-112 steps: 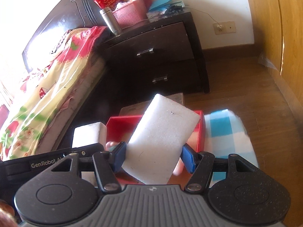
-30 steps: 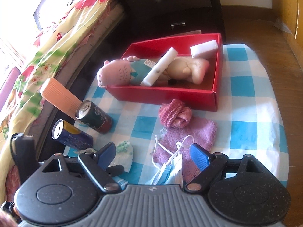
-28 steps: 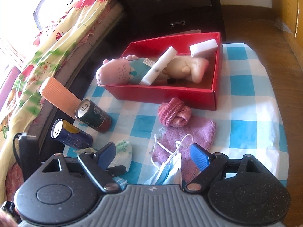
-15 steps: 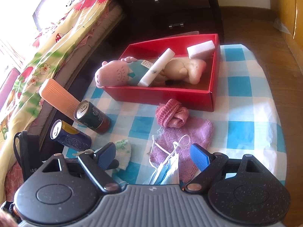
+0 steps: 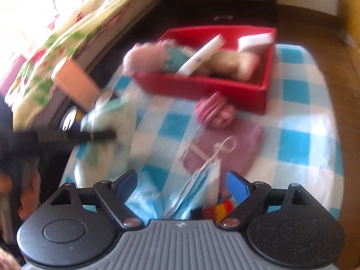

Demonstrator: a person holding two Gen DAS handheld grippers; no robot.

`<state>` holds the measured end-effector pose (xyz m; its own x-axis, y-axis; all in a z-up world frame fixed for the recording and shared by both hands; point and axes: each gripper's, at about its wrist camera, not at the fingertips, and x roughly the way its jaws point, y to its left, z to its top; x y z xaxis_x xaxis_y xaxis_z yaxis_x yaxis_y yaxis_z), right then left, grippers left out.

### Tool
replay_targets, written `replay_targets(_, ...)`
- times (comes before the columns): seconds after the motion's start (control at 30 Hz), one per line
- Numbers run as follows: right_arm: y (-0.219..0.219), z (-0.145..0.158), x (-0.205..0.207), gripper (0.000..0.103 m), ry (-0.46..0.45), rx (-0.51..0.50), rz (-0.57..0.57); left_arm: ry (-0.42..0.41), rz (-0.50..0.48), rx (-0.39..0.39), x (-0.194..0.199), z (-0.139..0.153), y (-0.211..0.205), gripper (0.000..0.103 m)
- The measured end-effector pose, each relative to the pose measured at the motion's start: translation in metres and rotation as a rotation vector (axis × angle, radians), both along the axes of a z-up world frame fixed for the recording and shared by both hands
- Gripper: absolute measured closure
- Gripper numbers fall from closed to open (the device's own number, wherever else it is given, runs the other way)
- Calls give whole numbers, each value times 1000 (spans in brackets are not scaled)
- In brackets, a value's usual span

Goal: Organize soft objects
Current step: 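Grasp the green-patterned towel with the left tool while the right tool grasps the blue face mask, then carry the towel into the red box with the left tool while the right tool drops the blue mask there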

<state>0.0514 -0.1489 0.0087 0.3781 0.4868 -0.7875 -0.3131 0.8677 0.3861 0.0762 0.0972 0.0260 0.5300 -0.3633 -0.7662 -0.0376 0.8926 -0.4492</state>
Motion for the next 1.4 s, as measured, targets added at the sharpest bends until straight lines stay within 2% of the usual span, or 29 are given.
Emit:
replay_targets(0.17,43,-23,-10,38,48,-26,134,-27,31,-32,-1,8,10,89)
replay_targets(0.33,78,-42,-18,39,54,-74,227,-33,43,-37,-5,10,21,89)
replay_targets(0.4,87,-52,-17,47,86,-89,242,-24,42,-32,-6,7,22,89)
replay_targets(0.47,93,-60,-18,62,101,-102,263,-13,40,-28,-7,4,24,89)
replay_targets(0.53,99,-66,-18,70,101,-127,289,-9,36,-25,-8,3,23,89)
replay_targets(0.67,105,-67,-22,80,76,-166,314,-11,33,-36,-9,5,24,89)
replay_targets(0.77,100,-68,-20,89,89,-154,301,-16,44,-43,-9,7,25,89)
replay_targets(0.87,91,-64,-18,94,89,-141,277,-20,48,-46,-8,9,25,89)
replay_targets(1.07,70,-41,-14,95,60,-69,229,-32,45,-60,-5,13,20,89)
replay_targets(1.4,24,9,0,95,-33,49,97,-124,29,-129,4,44,7,89)
